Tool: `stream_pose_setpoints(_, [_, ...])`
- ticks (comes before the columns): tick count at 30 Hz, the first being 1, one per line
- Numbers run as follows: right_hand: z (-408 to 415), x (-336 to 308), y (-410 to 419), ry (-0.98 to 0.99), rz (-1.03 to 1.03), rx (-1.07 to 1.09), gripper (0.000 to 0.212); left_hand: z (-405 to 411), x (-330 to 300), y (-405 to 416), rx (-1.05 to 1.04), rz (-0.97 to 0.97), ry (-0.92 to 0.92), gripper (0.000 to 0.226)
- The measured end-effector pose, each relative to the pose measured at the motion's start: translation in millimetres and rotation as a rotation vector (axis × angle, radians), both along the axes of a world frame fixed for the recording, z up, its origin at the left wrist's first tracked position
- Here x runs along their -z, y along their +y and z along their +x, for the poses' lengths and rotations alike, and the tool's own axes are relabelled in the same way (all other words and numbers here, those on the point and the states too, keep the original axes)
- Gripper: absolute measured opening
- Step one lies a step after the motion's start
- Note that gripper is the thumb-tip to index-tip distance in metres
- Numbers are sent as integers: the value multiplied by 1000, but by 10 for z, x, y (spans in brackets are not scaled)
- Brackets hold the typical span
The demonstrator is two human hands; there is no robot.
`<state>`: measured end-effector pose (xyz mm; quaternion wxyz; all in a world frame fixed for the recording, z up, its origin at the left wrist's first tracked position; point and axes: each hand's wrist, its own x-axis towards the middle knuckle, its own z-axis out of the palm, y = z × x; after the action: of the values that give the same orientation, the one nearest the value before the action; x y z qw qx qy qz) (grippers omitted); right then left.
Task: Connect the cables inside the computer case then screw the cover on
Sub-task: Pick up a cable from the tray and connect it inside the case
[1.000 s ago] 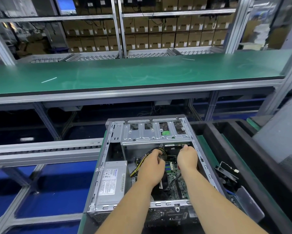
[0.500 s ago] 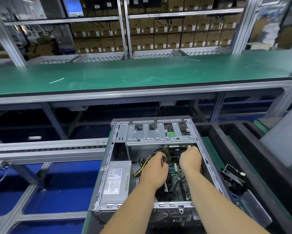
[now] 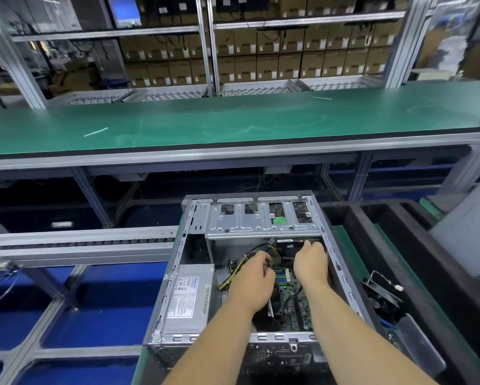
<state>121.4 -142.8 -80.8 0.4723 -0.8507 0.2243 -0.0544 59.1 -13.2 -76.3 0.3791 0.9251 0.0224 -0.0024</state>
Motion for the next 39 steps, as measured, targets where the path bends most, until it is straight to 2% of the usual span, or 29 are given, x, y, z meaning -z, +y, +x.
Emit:
stream_pose_setpoints(5, [-10, -10, 0, -23, -21, -12, 37, 1, -10, -19, 31, 23, 8, 28])
stream_pose_setpoints(9, [-131, -94, -103, 5, -47, -141, 46, -9, -14, -50, 57, 29, -8, 37])
stream_pose_setpoints(10, [-189, -115, -111, 12, -105, -167, 47, -14, -20, -57, 66, 49, -21, 39])
stream_pose_setpoints(12, [-306, -148, -86, 30, -366, -229, 46, -29, -60, -83, 101, 97, -78, 40])
stream_pose_setpoints(14, [-417, -200, -16, 0, -609, -264, 35, -59, -114, -137, 162, 140, -175, 36])
stream_pose_setpoints(15, [-450, -220, 8, -31, -652, -276, 29, -78, -136, -161, 191, 147, -222, 33])
stream_pose_setpoints(19, [-480, -290, -33, -171, -587, -239, 21, -125, -168, -164, 143, 14, -238, 29])
stream_pose_setpoints(21, [-490, -292, -35, -347, -558, -223, 16, -125, -165, -138, 116, -96, -212, 39])
stream_pose_setpoints(23, [-488, -266, 14, -461, -428, -304, 20, -114, -152, -102, 109, -198, -185, 53])
stream_pose_setpoints(26, [-459, -230, 64, -382, -161, -542, 51, -90, -120, -55, 89, -333, -146, 54])
stream_pose_setpoints(29, [-416, -195, 22, -355, -129, -722, 72, -78, -97, -41, 76, -418, -89, 49])
stream_pose_setpoints(31, [-392, -174, 0, -344, -110, -780, 71, -69, -97, -46, 76, -457, -31, 44])
stream_pose_setpoints(35, [-361, -157, -17, -315, -29, -703, 60, -63, -103, -67, 89, -512, 15, 45])
stream_pose_setpoints(39, [-346, -148, -28, -305, -39, -689, 41, -45, -84, -86, 96, -512, 40, 42])
